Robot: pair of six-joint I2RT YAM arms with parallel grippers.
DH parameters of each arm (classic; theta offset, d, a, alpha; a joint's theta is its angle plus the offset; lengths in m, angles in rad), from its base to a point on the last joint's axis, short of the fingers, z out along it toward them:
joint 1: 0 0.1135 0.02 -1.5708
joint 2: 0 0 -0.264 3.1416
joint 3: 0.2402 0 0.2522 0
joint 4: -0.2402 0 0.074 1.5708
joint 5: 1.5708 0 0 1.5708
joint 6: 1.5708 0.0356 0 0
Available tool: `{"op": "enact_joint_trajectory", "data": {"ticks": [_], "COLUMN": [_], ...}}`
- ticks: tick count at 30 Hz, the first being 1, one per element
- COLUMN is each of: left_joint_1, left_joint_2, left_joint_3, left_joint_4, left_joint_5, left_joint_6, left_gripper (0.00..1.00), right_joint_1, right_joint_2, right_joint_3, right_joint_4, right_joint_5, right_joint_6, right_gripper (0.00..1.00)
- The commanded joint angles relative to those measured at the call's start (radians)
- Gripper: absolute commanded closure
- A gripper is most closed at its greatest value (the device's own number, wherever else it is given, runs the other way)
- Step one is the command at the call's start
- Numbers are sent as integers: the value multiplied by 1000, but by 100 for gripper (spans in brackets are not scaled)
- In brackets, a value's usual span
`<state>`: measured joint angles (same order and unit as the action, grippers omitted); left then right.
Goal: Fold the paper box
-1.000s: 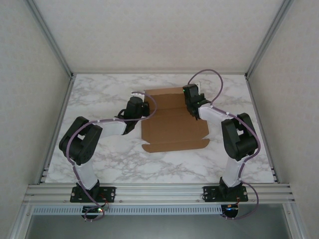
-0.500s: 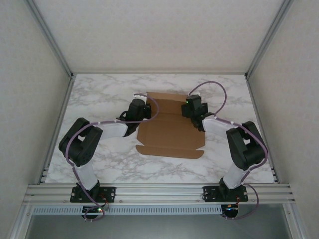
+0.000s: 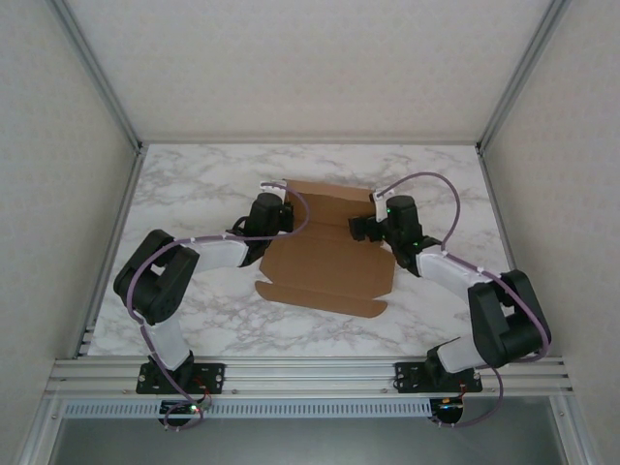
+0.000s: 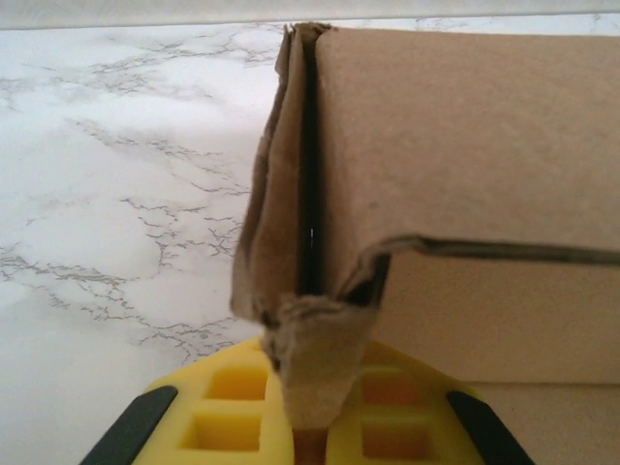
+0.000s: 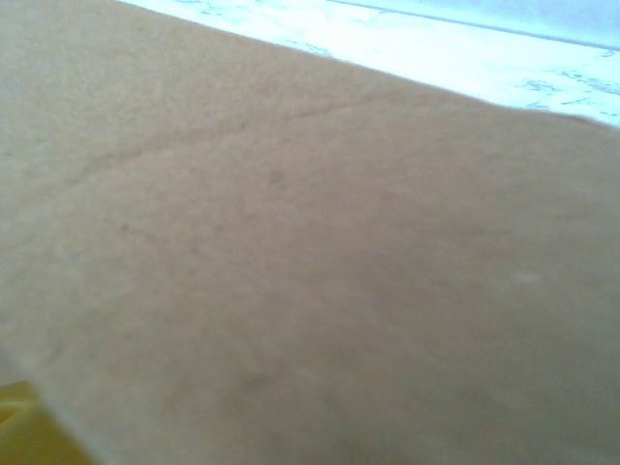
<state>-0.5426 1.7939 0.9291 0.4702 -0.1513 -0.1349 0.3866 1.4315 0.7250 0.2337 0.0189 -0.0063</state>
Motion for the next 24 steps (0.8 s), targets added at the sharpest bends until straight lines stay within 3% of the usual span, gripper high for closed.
{"op": "enact_joint_trajectory", "data": {"ticks": [1, 5, 8, 16, 19, 24], "left_joint_1": [-8, -7, -8, -8, -8, -12], "left_joint_2": [-28, -26, -26, -25, -27, -31], "left_joint_3": [-3, -1, 2, 13, 18, 32], "left_joint_4": [-3, -2, -2, -11, -18, -35], "left_joint_5": [-22, -22, -21, -35, -41, -44], "left_joint_6": [10, 10, 8, 2, 12, 28], "left_gripper": [100, 100, 100, 100, 100, 100], "right_joint_1": [-28, -37, -37, -38, -41, -81], "right_joint_2": [-33, -56, -46, -137, -164, -258], "right_joint_3": [13, 30, 125, 103, 107, 97], "right_joint_4": [-7, -48, -231, -245, -289, -284], "right_joint_5": [-81, -72, -40, -20, 126, 111], "right_joint_6": [37, 119, 144, 129, 214, 352], "right_gripper": [1, 1, 3, 3, 1, 1]}}
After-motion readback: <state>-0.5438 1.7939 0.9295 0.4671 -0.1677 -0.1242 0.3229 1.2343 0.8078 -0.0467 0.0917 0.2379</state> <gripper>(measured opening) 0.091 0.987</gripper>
